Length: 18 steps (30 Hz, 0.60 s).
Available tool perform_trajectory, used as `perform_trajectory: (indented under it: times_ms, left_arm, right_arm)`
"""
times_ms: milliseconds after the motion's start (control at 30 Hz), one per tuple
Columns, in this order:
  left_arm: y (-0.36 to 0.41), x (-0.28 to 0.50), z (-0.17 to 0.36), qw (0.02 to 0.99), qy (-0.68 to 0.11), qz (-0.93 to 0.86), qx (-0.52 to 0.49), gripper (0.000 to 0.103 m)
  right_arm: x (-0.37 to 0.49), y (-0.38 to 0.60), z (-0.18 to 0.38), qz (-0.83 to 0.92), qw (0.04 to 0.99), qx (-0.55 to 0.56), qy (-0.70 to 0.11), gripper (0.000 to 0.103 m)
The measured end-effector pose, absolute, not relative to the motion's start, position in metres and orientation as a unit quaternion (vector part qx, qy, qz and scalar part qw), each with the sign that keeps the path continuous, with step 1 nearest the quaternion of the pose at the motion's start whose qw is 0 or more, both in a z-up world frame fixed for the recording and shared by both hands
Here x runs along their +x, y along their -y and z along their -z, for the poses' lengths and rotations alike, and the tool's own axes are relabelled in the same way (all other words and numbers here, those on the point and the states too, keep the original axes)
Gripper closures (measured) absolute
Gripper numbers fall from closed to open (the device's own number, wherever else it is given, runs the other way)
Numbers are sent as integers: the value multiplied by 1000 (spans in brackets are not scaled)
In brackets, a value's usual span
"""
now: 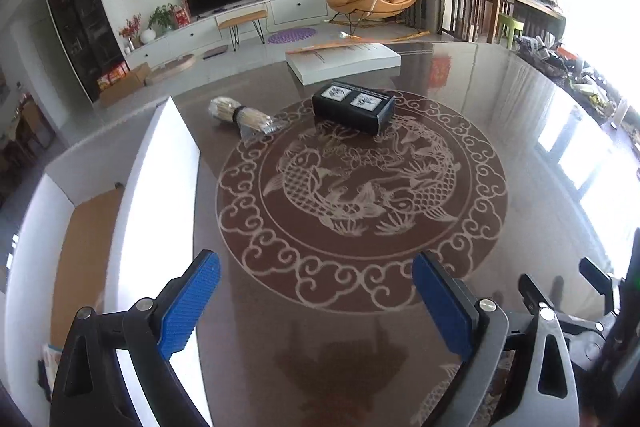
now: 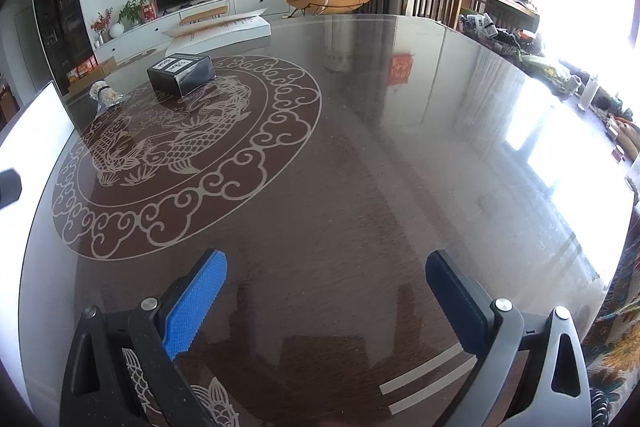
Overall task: Organize objects
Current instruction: 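Move the left gripper to the bag of wooden sticks and grasp it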
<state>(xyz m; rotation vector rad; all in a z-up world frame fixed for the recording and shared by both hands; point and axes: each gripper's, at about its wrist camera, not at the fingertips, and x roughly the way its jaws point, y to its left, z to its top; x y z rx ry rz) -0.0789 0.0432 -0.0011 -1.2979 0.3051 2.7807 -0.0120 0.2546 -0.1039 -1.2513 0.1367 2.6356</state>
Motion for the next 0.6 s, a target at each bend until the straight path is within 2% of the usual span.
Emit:
perform_trajectory:
  times_ms: [100,200,300,467,600]
  left_arm:
    - [-44,-109,-3,1,-129,-903,-409,5]
    - [-36,-142,-2,-11,-119,-903,-413,5]
    - [-24,-190,0,-17,-80,-901,-426,5]
    - [-3,-279,22,-4,31,-885,-464,5]
    - [12,-331,50,-54,67,-870,-486,5]
  right_arm:
    - [-13,-257,106,-895,109,-430,-54,3]
    - [-14,-259,109,-890,108,-438,-60,3]
    - [-15,-259,113,-886,105,-447,-65,3]
    - [-17,-257,116,-883,97,-454,-65,3]
    - [-18,-257,116,-884,96,-454,-64,3]
